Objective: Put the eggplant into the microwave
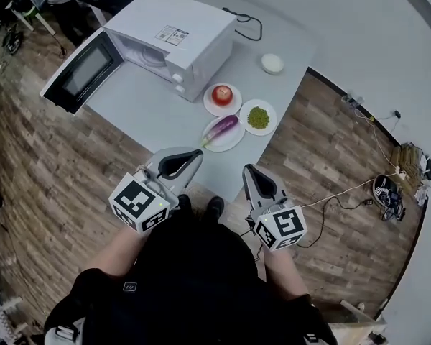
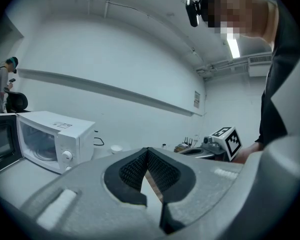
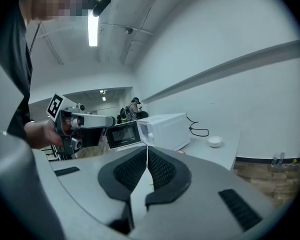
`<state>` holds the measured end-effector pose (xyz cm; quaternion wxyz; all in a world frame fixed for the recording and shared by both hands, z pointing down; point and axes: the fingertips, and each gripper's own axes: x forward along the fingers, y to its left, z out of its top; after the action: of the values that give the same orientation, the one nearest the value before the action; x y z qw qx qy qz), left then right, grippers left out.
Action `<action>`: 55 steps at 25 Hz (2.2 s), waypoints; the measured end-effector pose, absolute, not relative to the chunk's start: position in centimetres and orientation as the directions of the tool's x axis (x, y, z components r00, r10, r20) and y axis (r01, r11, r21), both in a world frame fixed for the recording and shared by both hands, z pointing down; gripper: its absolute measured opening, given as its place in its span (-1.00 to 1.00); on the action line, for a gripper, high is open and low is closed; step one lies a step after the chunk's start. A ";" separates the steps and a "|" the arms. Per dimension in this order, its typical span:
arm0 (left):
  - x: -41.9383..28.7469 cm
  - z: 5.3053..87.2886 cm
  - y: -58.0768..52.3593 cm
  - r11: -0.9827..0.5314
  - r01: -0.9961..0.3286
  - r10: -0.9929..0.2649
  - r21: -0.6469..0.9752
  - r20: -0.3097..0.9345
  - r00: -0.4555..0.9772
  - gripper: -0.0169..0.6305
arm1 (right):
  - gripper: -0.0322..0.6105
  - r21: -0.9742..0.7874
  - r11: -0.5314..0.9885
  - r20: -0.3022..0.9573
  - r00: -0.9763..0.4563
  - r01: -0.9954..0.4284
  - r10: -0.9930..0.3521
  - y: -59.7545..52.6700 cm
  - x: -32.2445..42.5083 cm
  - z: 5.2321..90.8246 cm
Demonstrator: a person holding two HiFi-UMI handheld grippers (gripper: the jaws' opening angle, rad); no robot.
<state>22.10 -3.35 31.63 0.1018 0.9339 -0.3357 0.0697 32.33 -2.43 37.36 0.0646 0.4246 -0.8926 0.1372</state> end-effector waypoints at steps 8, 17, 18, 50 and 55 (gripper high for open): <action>20.3 35.5 -5.9 -0.739 -0.664 -0.623 0.118 0.255 0.739 -0.93 | -0.85 -0.184 0.605 0.289 -0.631 -0.775 -0.720 -4.5 30.2 40.8; 19.5 41.3 -9.6 -0.727 -0.674 -0.619 0.129 0.300 0.726 -0.93 | -0.85 -0.140 0.625 0.343 -0.630 -0.768 -0.697 -8.4 29.1 45.1; 19.4 42.0 -9.8 -0.728 -0.673 -0.615 0.132 0.308 0.726 -0.93 | -0.85 -0.122 0.633 0.354 -0.629 -0.765 -0.692 -8.7 28.9 45.7; 18.6 51.1 -12.0 -0.763 -0.633 -0.552 0.126 0.382 0.741 -0.93 | -0.84 0.460 0.804 0.683 -0.428 -0.378 -0.592 -10.8 29.2 62.4; 18.9 50.8 -11.8 -0.774 -0.623 -0.547 0.116 0.373 0.749 -0.93 | -0.68 0.499 0.813 0.709 -0.397 -0.300 -0.582 -10.3 29.2 63.4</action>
<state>18.89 -11.79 50.83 0.1174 0.9278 -0.3151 0.1613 29.18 -10.28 63.37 0.4790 0.2681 -0.8228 -0.1475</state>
